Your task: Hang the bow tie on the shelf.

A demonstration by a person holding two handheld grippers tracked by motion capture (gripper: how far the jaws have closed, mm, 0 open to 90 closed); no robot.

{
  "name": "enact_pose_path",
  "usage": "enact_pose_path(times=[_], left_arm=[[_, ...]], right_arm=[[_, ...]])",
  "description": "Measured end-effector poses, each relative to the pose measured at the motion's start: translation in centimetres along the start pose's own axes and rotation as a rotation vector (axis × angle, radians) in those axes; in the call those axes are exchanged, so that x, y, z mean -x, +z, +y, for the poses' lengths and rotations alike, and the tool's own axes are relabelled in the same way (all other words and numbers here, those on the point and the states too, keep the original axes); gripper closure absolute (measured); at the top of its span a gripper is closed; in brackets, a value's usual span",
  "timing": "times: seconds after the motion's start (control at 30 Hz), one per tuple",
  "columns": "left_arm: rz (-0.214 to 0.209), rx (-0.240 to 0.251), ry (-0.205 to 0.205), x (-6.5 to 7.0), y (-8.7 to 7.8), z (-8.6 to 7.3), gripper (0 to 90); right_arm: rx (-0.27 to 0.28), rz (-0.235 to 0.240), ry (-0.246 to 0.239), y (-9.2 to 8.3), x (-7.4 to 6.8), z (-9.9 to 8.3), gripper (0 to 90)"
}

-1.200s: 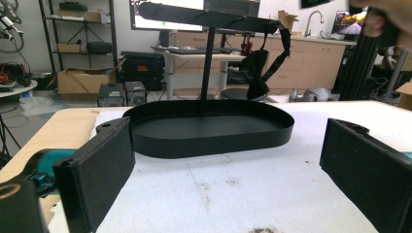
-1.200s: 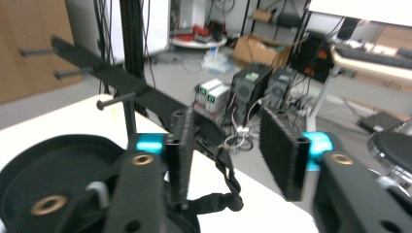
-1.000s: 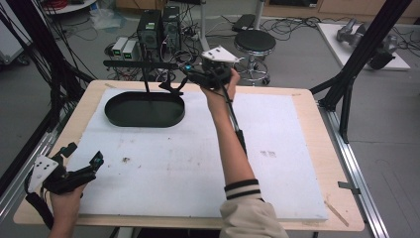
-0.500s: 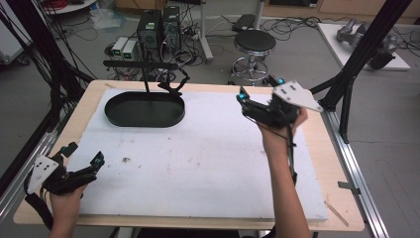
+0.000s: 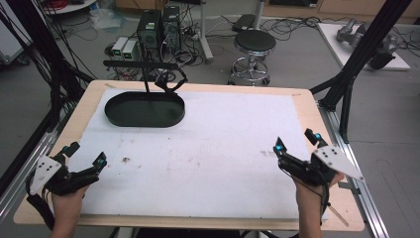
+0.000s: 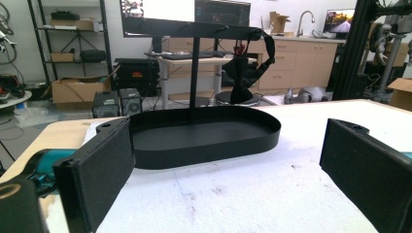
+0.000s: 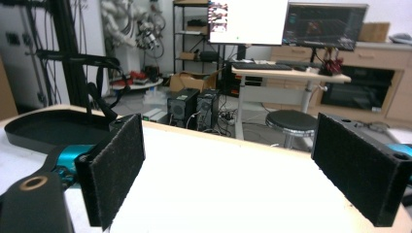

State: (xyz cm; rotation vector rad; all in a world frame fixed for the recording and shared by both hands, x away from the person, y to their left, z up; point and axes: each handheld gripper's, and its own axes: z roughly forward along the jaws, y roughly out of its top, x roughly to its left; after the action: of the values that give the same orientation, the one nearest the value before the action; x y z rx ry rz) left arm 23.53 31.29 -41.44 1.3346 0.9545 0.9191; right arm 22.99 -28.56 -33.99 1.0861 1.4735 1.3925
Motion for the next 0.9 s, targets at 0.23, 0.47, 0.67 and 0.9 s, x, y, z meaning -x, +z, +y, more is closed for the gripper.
enact_pose_path(times=[0.23,0.47,0.67,0.9], left_arm=[[-0.011,-0.006,0.016,0.5,0.5,-0.2,6.1],[-0.003,-0.006,0.009,0.3,0.6,-0.5,6.2],[0.001,0.002,-0.001,0.2,0.4,-0.6,6.1],[0.001,0.01,-0.003,0.1,0.5,-0.5,6.1]], right_arm=[[0.024,-0.008,-0.019,-1.1,0.5,-3.8,11.5],[0.045,0.002,0.034,-0.9,0.9,-6.0,11.5],[0.038,0.0,0.03,-1.1,0.8,-6.6,11.5],[0.042,0.0,0.032,-1.5,0.6,-6.6,11.5]])
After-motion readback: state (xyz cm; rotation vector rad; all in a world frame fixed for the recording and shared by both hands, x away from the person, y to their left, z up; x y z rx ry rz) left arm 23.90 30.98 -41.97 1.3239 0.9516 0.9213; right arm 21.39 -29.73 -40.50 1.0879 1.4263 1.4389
